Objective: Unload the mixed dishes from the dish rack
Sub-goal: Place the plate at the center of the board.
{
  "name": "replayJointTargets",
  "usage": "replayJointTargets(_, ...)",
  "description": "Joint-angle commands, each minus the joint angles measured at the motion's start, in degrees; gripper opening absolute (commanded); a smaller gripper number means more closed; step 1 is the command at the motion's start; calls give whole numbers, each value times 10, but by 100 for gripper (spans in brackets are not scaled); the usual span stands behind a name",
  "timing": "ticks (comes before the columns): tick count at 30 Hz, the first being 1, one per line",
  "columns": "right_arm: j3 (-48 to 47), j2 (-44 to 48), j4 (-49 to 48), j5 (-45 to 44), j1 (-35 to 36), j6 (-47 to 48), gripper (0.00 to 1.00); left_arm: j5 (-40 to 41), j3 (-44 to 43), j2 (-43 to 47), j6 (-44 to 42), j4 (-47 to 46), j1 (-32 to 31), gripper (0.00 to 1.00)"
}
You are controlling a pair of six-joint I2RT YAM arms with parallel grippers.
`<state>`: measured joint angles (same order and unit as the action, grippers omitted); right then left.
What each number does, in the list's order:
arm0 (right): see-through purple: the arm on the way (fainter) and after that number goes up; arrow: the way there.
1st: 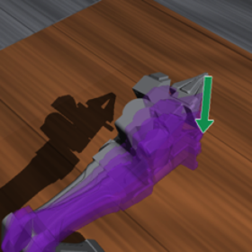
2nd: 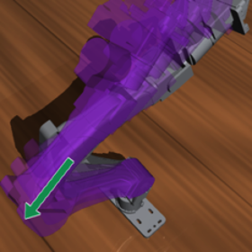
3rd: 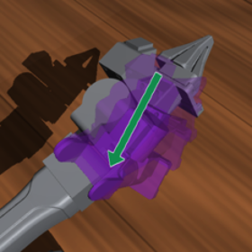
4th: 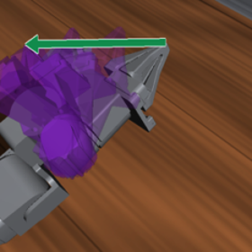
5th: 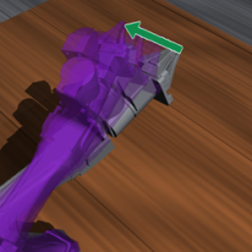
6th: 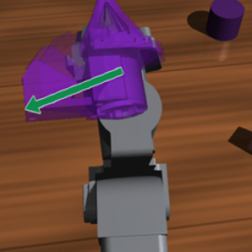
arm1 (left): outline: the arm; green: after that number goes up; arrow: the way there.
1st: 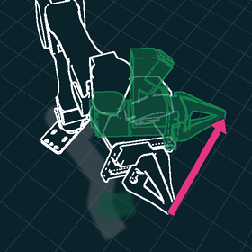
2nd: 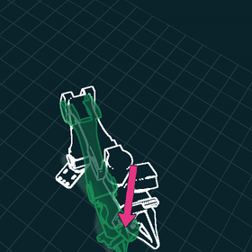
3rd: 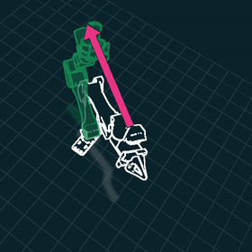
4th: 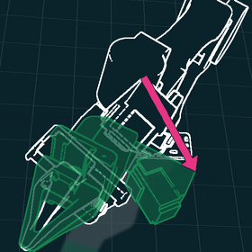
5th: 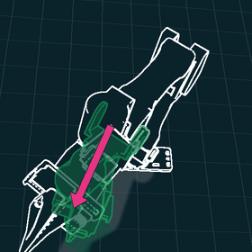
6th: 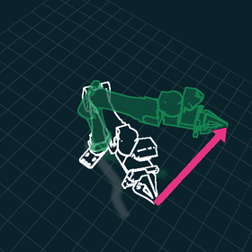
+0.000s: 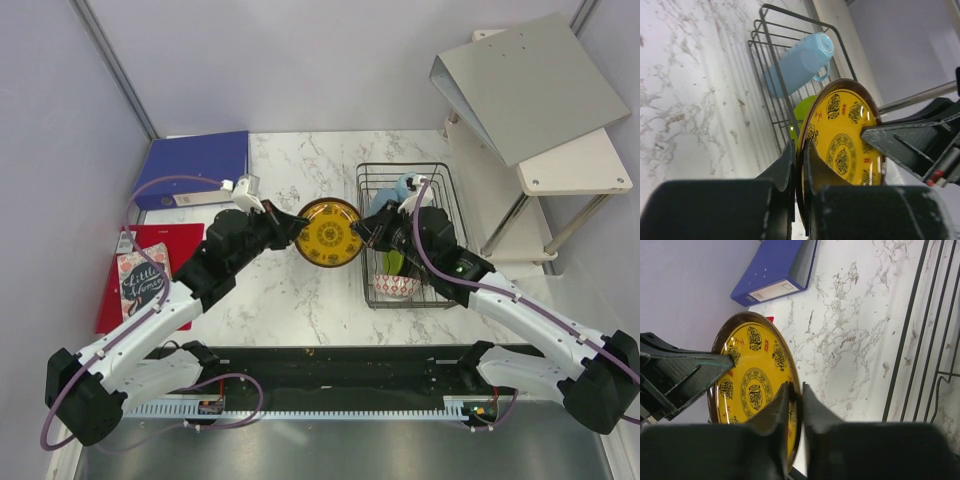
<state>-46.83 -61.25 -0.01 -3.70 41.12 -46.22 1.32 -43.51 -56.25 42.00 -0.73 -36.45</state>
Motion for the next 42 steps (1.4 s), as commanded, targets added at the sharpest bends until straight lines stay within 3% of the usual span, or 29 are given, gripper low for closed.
replayJointTargets(1,-5,10,-34,19,13,34,60,15,4,-22,-22,20,-7,2)
replayJointTargets(4,-21,10,4,-18,13,47,94,34,-25,-45,-17,49,-5,2)
replayJointTargets(5,-31,10,45,-37,12,53,98,39,-32,-54,-14,57,2,2)
replayJointTargets(10,-45,31,133,-161,12,73,98,21,-98,-126,4,100,58,2)
replayJointTargets(14,-25,65,139,-185,13,88,98,-11,-144,-197,25,93,146,2)
replayJointTargets(17,-13,83,139,-180,13,101,98,-11,-210,-281,20,95,171,2)
replayJointTargets(26,-2,108,149,-183,12,148,97,-61,-468,-574,0,164,193,2)
replayJointTargets(40,4,90,153,-205,13,164,96,-72,-692,-772,-13,276,255,2)
replayJointTargets(42,0,79,153,-207,13,164,96,-76,-706,-780,-15,282,257,6)
